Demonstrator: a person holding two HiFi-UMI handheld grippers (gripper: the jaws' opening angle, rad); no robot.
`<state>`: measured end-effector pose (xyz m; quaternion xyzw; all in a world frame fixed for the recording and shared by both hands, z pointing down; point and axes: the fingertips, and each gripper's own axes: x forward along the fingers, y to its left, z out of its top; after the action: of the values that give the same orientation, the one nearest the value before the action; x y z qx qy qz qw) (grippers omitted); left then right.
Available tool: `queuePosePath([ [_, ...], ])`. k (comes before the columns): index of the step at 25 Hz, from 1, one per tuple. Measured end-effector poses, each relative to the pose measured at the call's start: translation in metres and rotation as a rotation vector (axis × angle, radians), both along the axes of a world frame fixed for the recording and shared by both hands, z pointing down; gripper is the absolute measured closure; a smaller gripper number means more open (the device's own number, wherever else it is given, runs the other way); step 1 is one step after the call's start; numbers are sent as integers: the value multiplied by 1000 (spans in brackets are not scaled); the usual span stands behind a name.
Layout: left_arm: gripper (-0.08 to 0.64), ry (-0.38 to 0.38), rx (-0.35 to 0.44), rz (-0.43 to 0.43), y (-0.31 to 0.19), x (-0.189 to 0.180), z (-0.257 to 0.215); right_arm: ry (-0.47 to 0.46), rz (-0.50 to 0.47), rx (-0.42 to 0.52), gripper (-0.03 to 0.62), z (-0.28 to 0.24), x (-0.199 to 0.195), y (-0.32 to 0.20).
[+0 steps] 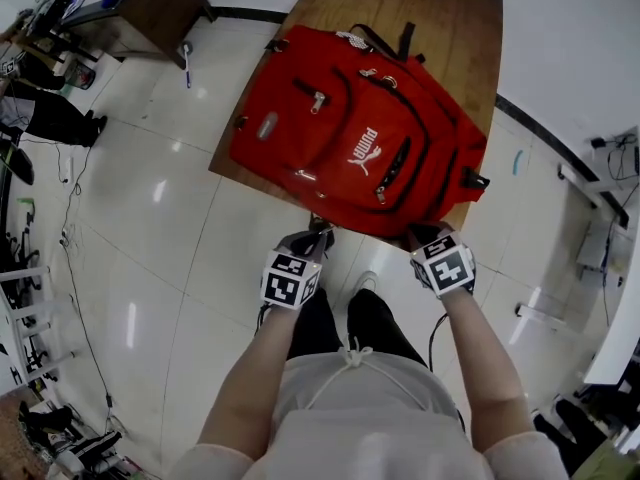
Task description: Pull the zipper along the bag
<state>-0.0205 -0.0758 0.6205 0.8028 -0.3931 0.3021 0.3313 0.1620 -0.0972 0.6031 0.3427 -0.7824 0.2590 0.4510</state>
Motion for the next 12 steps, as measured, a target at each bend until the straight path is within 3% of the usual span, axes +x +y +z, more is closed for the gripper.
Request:
queuePosePath([
  [12,545,-61,24,40,-35,-54,-7,53,65,-27,586,3,-1,-4],
])
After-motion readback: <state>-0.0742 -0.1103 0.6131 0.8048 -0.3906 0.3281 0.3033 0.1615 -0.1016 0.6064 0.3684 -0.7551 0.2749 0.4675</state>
